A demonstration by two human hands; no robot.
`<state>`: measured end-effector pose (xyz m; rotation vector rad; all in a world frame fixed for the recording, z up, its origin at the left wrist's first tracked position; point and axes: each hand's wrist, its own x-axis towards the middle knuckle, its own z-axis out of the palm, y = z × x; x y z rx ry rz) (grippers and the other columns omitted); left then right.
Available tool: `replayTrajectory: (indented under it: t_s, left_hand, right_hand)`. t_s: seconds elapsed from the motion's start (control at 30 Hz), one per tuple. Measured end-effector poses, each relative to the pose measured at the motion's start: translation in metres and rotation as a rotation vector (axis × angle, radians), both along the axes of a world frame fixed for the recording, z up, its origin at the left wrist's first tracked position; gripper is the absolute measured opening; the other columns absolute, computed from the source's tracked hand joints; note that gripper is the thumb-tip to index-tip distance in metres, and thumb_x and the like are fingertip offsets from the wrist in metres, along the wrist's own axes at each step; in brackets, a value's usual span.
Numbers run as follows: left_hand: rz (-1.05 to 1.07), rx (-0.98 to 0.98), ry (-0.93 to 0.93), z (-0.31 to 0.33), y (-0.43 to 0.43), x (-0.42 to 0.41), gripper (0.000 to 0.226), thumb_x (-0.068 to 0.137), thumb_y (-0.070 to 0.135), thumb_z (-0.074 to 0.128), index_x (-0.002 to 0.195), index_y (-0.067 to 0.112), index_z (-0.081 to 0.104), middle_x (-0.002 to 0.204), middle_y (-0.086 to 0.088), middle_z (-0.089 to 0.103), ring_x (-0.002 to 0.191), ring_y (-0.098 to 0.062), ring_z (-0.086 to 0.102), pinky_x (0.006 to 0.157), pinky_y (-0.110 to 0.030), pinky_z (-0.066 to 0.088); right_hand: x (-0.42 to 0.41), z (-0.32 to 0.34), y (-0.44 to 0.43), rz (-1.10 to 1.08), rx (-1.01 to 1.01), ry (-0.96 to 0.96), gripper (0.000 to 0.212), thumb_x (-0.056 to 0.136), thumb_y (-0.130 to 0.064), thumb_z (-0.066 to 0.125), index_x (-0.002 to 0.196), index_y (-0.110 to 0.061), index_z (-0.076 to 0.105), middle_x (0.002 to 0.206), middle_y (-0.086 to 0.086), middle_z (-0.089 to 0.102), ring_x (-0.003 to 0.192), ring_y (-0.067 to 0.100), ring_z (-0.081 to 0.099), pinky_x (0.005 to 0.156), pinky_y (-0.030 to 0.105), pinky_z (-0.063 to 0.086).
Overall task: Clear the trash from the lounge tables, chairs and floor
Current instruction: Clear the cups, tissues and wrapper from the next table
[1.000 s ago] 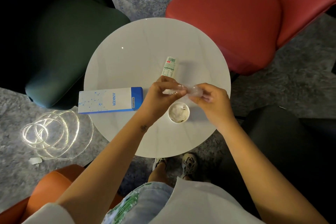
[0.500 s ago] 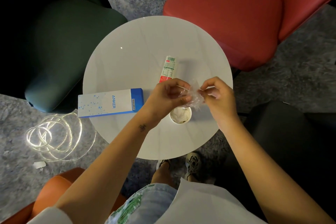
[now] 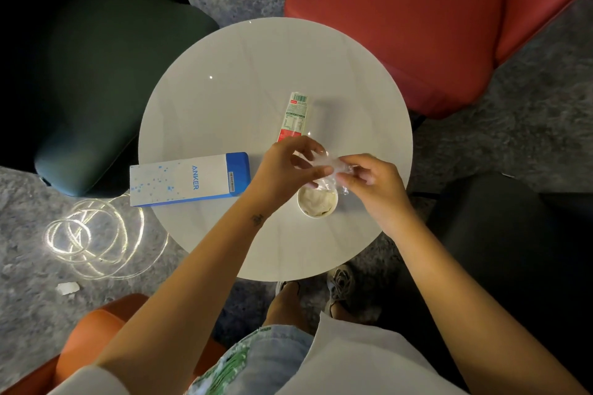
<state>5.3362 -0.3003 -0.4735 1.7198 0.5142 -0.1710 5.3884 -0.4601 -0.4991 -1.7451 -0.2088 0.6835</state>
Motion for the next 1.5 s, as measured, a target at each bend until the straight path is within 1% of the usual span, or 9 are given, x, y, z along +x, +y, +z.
replayTrajectory:
  t_s: [0.13,0.23,0.37,0.5,0.63,0.83,1.13,1.3,1.5]
  left_hand:
    - [-0.094,0.241,0.037,-0.028,0.001,-0.010,0.010,0.080,0.010,0.072,0.080,0.017,0.065,0.091,-0.006,0.068,0.075,-0.013,0.063,0.070,-0.022,0.055]
    - [-0.141,0.484,0.021,-0.051,-0.010,-0.021,0.007,0.077,0.009,0.073,0.084,0.008,0.069,0.091,-0.005,0.063,0.083,-0.016,0.056,0.074,-0.027,0.050]
    - [-0.148,0.744,0.029,-0.072,-0.021,-0.034,0.007,0.075,0.006,0.074,0.081,0.007,0.073,0.093,-0.011,0.061,0.094,-0.029,0.051,0.066,-0.031,0.041]
    - [-0.180,0.829,0.028,-0.080,-0.027,-0.045,0.013,0.076,0.016,0.073,0.087,0.010,0.075,0.099,-0.011,0.063,0.097,-0.034,0.052,0.075,-0.039,0.045]
    - [-0.154,0.809,0.003,-0.082,-0.030,-0.051,0.025,0.080,0.025,0.057,0.093,0.013,0.074,0.103,-0.010,0.064,0.100,-0.034,0.053,0.080,-0.038,0.041]
    - [-0.194,0.811,0.020,-0.086,-0.036,-0.058,0.045,0.087,0.033,0.035,0.114,0.015,0.066,0.127,-0.014,0.055,0.119,-0.037,0.045,0.093,-0.045,0.037]
    - [-0.230,0.866,0.144,-0.100,-0.041,-0.058,0.064,0.090,0.040,0.010,0.116,0.021,0.065,0.141,-0.004,0.045,0.136,-0.027,0.027,0.105,-0.041,0.019]
    - [-0.252,0.849,0.112,-0.098,-0.042,-0.059,0.067,0.092,0.044,0.008,0.115,0.020,0.066,0.139,-0.003,0.046,0.134,-0.024,0.029,0.108,-0.042,0.017]
    - [-0.297,0.826,0.073,-0.091,-0.032,-0.066,0.060,0.091,0.043,0.016,0.124,0.021,0.060,0.140,-0.007,0.045,0.133,-0.027,0.031,0.108,-0.042,0.018]
  right_hand:
    - [-0.006,-0.024,-0.002,-0.111,-0.124,-0.135,0.023,0.073,0.001,0.073,0.085,-0.012,0.059,0.082,-0.004,0.061,0.072,0.003,0.063,0.066,0.013,0.052]
    - [-0.022,-0.042,0.003,-0.067,-0.247,-0.459,0.020,0.069,0.002,0.076,0.075,-0.004,0.058,0.074,0.003,0.063,0.067,0.011,0.060,0.065,0.005,0.045]
    - [-0.039,-0.059,0.007,0.038,-0.448,-0.794,0.018,0.063,0.001,0.079,0.074,-0.006,0.066,0.076,0.005,0.068,0.079,0.024,0.063,0.080,0.028,0.038]
    - [-0.048,-0.071,0.001,0.198,-0.593,-0.949,0.010,0.071,-0.013,0.075,0.081,-0.011,0.071,0.089,0.000,0.072,0.101,0.028,0.062,0.091,0.038,0.028]
    - [-0.050,-0.077,0.002,0.345,-0.668,-0.918,0.026,0.086,-0.032,0.053,0.093,-0.016,0.072,0.106,-0.003,0.070,0.120,0.028,0.053,0.104,0.046,0.017]
    - [-0.058,-0.088,0.006,0.408,-0.769,-0.864,0.041,0.091,-0.038,0.035,0.108,-0.020,0.068,0.119,-0.003,0.065,0.129,0.030,0.043,0.108,0.050,0.012]
    - [-0.057,-0.104,0.004,0.342,-0.703,-0.942,0.038,0.094,-0.035,0.037,0.107,-0.018,0.069,0.119,0.001,0.064,0.125,0.028,0.046,0.105,0.047,0.016]
    - [-0.058,-0.109,-0.003,0.245,-0.553,-0.983,0.028,0.086,-0.030,0.054,0.102,-0.012,0.068,0.117,0.013,0.062,0.118,0.024,0.038,0.095,0.043,0.028]
    - [-0.054,-0.109,-0.011,0.268,-0.452,-0.959,0.064,0.073,-0.048,0.060,0.125,-0.016,0.038,0.137,0.011,0.037,0.127,0.027,0.034,0.100,0.045,0.032]
